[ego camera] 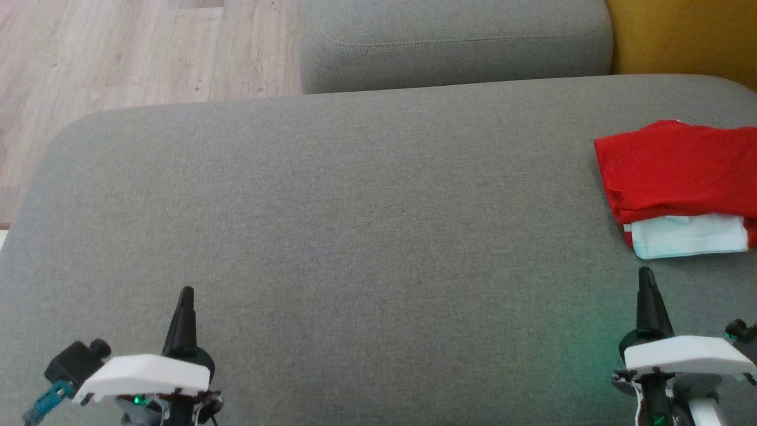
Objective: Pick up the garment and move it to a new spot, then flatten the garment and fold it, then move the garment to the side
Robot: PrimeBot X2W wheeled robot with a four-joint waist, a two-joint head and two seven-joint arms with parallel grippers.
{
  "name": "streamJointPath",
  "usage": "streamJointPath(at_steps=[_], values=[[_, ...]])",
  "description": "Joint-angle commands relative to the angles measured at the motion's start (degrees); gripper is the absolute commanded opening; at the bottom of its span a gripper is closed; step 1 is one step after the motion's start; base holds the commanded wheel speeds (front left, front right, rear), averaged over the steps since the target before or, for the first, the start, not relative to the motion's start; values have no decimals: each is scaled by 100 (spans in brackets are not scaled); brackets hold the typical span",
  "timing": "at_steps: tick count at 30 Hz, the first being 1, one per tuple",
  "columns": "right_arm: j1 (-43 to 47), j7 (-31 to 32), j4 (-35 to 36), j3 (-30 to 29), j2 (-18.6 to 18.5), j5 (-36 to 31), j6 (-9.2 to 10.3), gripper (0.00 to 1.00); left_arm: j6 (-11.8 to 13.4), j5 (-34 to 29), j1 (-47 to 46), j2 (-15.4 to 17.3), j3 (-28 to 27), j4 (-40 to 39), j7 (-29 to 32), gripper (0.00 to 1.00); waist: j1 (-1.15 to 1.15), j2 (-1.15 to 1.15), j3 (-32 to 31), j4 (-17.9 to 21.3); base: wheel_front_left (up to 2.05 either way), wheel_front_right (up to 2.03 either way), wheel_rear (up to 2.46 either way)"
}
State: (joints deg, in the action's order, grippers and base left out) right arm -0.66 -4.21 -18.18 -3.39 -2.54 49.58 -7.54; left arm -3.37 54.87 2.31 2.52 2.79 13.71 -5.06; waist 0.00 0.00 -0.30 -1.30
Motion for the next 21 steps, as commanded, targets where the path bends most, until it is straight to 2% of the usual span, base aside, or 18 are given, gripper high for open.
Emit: streamJointPath(at_steps=[1,21], values=[[-312,47,231,21,-21,219,3,0,-61,185,-358,59,-182,-152,57,0,0,0,1,4,0,0,0],[-386,359,287,-81,-25,1452,4,0,-168,1281,-506,66,-392,-95,377,0,0,0,16,42,0,0,0]])
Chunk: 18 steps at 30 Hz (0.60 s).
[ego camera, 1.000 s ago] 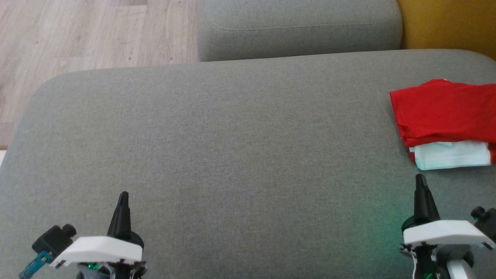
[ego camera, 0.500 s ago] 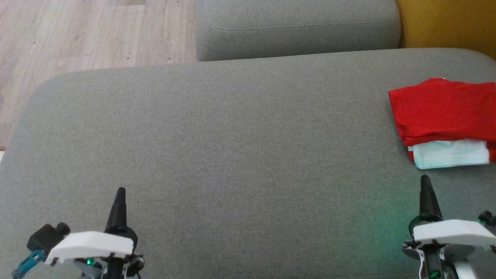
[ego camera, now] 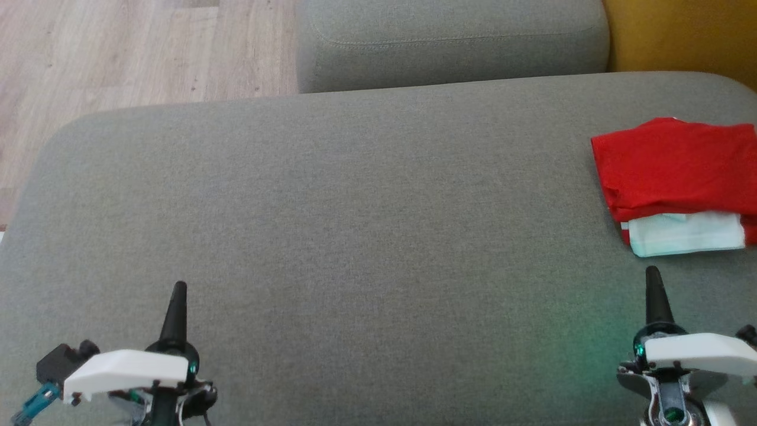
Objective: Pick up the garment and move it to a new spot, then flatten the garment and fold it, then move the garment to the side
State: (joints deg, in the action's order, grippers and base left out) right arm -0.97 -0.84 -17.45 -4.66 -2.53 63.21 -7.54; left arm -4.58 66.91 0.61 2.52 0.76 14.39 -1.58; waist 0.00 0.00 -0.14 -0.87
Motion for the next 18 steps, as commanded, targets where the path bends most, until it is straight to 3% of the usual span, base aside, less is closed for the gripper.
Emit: streamJointPath(at_steps=[1,18], values=[[-358,39,217,41,-26,153,4,0,-53,135,-344,66,-201,-160,46,0,0,0,1,2,0,0,0],[-428,335,271,-56,-30,1323,4,0,-154,1172,-485,70,-405,-107,353,0,0,0,14,38,0,0,0]])
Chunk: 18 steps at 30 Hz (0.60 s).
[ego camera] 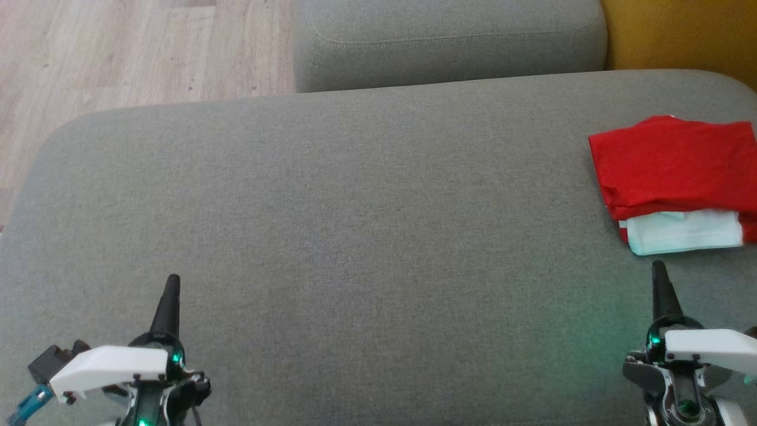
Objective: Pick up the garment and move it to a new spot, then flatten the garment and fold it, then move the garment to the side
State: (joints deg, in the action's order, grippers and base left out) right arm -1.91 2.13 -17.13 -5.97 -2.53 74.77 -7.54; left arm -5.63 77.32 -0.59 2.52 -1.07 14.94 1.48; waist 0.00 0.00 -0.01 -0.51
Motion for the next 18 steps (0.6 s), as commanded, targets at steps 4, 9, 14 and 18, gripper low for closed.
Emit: streamJointPath(at_steps=[4,9,14,18], values=[[-349,104,251,53,-30,427,4,0,-72,362,-398,70,-267,-149,116,0,0,0,4,10,0,0,0],[-369,186,266,26,-31,750,5,0,-100,648,-437,71,-324,-135,202,0,0,0,7,20,0,0,0],[-388,268,281,0,-32,1075,5,0,-128,936,-476,71,-381,-120,288,0,0,0,11,30,0,0,0],[-400,318,289,-16,-33,1270,5,0,-145,1108,-500,72,-415,-111,339,0,0,0,13,36,0,0,0]])
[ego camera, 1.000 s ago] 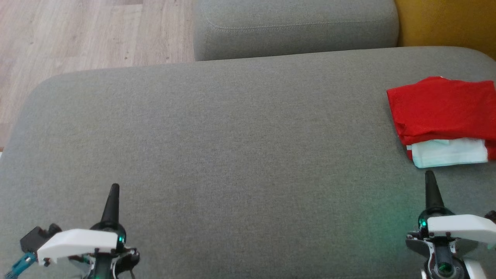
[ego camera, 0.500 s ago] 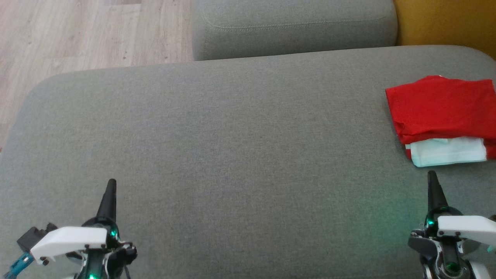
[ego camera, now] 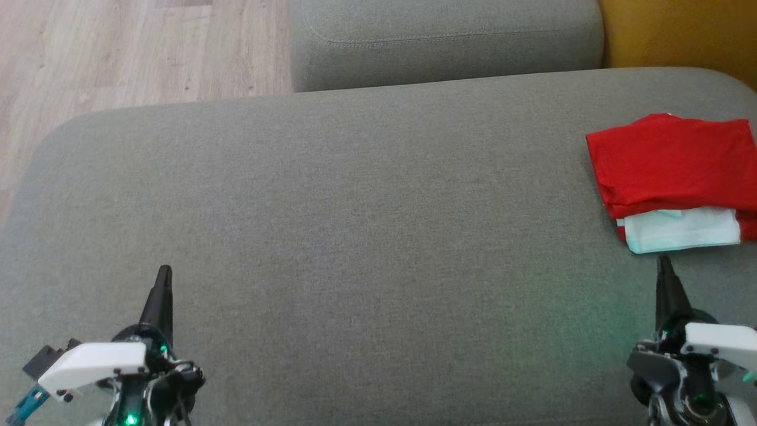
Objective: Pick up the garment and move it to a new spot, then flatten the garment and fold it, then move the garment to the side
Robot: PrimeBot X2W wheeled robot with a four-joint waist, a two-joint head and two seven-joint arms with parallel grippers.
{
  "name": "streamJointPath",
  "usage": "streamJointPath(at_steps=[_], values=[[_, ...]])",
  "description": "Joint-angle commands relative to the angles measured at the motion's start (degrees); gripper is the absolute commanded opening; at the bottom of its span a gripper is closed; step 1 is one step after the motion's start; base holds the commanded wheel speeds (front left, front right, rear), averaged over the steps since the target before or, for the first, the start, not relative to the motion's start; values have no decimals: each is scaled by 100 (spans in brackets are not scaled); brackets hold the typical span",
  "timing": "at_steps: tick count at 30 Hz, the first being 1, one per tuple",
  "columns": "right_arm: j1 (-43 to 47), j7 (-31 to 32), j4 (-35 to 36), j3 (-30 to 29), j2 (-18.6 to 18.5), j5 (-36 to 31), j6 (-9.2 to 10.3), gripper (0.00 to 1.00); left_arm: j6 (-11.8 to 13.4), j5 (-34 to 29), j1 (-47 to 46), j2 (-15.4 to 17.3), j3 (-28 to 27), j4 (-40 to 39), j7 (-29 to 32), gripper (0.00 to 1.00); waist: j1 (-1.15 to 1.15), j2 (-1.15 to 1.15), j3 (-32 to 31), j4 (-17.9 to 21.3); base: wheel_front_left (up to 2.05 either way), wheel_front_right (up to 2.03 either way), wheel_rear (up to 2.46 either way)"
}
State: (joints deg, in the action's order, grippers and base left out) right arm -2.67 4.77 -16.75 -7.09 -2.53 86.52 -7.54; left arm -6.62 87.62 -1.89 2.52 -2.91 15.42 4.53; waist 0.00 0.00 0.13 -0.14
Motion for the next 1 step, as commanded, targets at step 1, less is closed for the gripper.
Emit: streamJointPath(at_steps=[1], values=[[-323,53,251,96,-33,95,5,0,-46,78,-369,72,-232,-159,34,0,0,0,0,0,0,0,0]])
